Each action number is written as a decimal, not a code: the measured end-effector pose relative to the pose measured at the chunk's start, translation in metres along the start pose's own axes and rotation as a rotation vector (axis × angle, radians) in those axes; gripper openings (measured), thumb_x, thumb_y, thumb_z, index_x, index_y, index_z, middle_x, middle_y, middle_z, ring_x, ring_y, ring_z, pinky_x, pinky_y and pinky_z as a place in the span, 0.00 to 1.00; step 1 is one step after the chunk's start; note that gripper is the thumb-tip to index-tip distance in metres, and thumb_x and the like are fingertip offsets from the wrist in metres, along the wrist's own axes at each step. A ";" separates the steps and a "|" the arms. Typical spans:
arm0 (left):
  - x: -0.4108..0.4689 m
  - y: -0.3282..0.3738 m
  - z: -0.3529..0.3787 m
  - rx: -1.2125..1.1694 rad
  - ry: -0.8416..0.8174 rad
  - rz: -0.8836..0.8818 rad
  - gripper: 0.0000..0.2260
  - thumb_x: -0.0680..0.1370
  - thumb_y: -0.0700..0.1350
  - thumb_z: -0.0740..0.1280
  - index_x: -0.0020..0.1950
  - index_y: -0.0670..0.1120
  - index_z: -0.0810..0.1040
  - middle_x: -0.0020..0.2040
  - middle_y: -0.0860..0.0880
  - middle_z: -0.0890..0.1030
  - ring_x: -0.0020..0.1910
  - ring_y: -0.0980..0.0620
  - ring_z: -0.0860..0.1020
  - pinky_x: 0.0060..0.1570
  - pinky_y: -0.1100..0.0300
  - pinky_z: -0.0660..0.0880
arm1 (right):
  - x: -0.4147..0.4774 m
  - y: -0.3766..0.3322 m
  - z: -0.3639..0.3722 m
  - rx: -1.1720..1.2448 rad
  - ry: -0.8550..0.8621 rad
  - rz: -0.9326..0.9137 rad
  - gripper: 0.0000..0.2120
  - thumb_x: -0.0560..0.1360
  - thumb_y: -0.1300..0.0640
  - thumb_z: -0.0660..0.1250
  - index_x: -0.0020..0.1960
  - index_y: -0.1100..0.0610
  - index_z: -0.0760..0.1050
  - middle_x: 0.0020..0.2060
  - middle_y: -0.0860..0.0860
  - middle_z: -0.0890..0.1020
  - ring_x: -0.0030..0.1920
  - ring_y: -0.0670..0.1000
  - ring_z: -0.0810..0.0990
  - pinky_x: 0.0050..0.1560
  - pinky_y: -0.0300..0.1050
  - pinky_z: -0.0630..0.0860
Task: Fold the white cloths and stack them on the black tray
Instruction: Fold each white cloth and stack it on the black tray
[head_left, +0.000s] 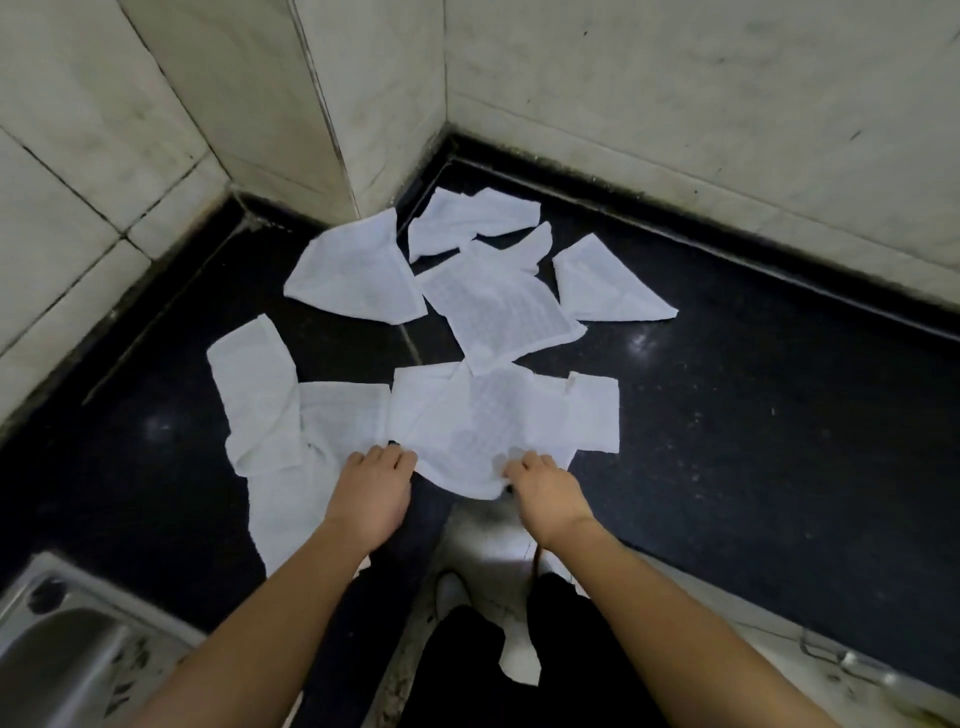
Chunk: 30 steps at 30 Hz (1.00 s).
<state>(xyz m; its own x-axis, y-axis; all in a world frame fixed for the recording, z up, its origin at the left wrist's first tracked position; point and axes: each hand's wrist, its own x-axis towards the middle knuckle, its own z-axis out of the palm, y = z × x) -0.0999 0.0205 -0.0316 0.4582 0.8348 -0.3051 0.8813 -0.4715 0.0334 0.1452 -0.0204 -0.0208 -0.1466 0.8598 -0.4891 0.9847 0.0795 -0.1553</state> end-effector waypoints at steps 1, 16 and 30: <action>0.001 0.001 0.003 -0.030 0.039 0.017 0.14 0.71 0.47 0.73 0.55 0.47 0.79 0.50 0.47 0.80 0.46 0.45 0.78 0.44 0.52 0.76 | -0.001 0.000 -0.001 0.038 0.008 0.021 0.24 0.76 0.68 0.61 0.70 0.56 0.67 0.63 0.57 0.73 0.61 0.58 0.73 0.52 0.51 0.73; 0.029 0.020 -0.025 -0.165 0.460 0.079 0.04 0.75 0.43 0.66 0.44 0.45 0.80 0.40 0.47 0.80 0.41 0.44 0.78 0.40 0.51 0.72 | -0.039 0.012 -0.020 0.101 0.439 0.115 0.27 0.79 0.35 0.53 0.63 0.55 0.71 0.51 0.52 0.78 0.50 0.55 0.77 0.56 0.53 0.72; 0.124 0.122 -0.188 -0.502 0.585 0.158 0.10 0.80 0.53 0.68 0.53 0.49 0.83 0.46 0.51 0.82 0.47 0.49 0.78 0.41 0.55 0.74 | -0.101 0.172 -0.128 0.578 0.727 0.424 0.15 0.82 0.51 0.56 0.64 0.47 0.77 0.56 0.48 0.78 0.56 0.49 0.75 0.53 0.47 0.73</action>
<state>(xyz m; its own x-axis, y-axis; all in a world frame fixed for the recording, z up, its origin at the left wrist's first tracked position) 0.0867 0.1197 0.1137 0.4462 0.8482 0.2854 0.6836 -0.5289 0.5030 0.3415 -0.0291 0.1122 0.4858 0.8740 0.0099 0.7175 -0.3923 -0.5755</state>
